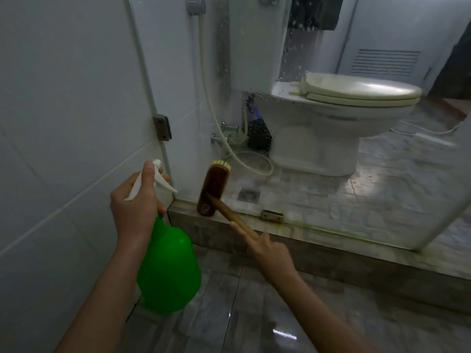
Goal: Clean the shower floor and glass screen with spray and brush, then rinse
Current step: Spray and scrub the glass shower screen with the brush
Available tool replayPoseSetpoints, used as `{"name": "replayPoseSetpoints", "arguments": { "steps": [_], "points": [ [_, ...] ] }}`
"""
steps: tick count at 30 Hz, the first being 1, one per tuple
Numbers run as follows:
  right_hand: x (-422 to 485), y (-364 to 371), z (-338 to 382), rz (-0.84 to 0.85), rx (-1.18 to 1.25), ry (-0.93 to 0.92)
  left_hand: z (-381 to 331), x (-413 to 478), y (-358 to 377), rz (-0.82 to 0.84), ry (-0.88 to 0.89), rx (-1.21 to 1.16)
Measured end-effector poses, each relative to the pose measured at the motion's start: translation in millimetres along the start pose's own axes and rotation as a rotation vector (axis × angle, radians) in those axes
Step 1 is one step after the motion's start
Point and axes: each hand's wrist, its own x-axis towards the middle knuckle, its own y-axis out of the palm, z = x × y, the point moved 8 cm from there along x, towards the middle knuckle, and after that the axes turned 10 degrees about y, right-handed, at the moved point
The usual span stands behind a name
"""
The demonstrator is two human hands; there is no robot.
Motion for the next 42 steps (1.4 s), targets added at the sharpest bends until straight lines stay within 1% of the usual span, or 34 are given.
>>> {"name": "replayPoseSetpoints", "arguments": {
  "steps": [1,2,3,5,7,8,10,11,12,15,16,17,19,22,23,25,27,28,30,32,35,37,38,40,42],
  "points": [
    [1,1,-3,0.017,-0.002,0.007,-2,0,1,-0.007,-0.001,-0.007],
    [-6,-1,-13,-0.009,-0.004,0.024,-4,0,2,-0.013,-0.008,-0.020],
    [-19,0,-31,-0.010,0.001,0.074,-6,-1,4,-0.015,-0.012,-0.034],
    [-66,11,-91,-0.017,0.052,0.215,-11,-4,8,0.010,-0.004,-0.044],
    [-110,22,-136,0.033,0.116,0.333,-16,-7,12,0.043,0.016,-0.044],
    [-125,24,-150,0.071,0.160,0.385,-17,-10,15,0.055,0.022,-0.040],
    [-130,20,-155,0.035,0.199,0.433,-18,-15,20,0.067,0.037,-0.025],
    [-120,13,-146,0.002,0.195,0.414,-18,-17,24,0.071,0.040,-0.020],
    [-102,1,-132,-0.072,0.186,0.359,-16,-19,29,0.071,0.038,-0.016],
    [-37,-58,-92,-0.398,0.227,0.209,-16,-23,40,0.074,0.042,-0.020],
    [-24,-72,-87,-0.465,0.282,0.206,-17,-23,44,0.078,0.039,-0.016],
    [-20,-76,-89,-0.496,0.347,0.228,-19,-24,47,0.080,0.035,-0.020],
    [-36,-63,-100,-0.481,0.444,0.265,-25,-24,51,0.081,0.032,-0.050],
    [-87,-27,-122,-0.357,0.493,0.329,-34,-25,55,0.090,0.052,-0.072],
    [-94,-27,-126,-0.350,0.482,0.338,-37,-26,56,0.095,0.059,-0.075],
    [-78,-58,-123,-0.461,0.428,0.289,-38,-28,58,0.101,0.065,-0.073],
    [-38,-117,-106,-0.640,0.416,0.191,-38,-31,60,0.111,0.066,-0.071],
    [-16,-150,-101,-0.733,0.436,0.158,-39,-31,61,0.114,0.066,-0.071],
    [14,-198,-101,-0.822,0.536,0.134,-40,-33,63,0.120,0.059,-0.070],
    [14,-205,-106,-0.844,0.542,0.148,-47,-34,64,0.127,0.066,-0.086],
    [-40,-137,-121,-0.726,0.528,0.202,-56,-36,67,0.150,0.095,-0.085],
    [-79,-97,-129,-0.626,0.593,0.277,-61,-39,69,0.161,0.110,-0.087],
    [-87,-92,-133,-0.618,0.618,0.303,-62,-43,72,0.173,0.109,-0.090],
    [-74,-120,-137,-0.716,0.627,0.279,-63,-50,79,0.208,0.102,-0.095],
    [-47,-171,-148,-0.851,0.634,0.264,-62,-56,87,0.233,0.097,-0.097]
  ]
}}
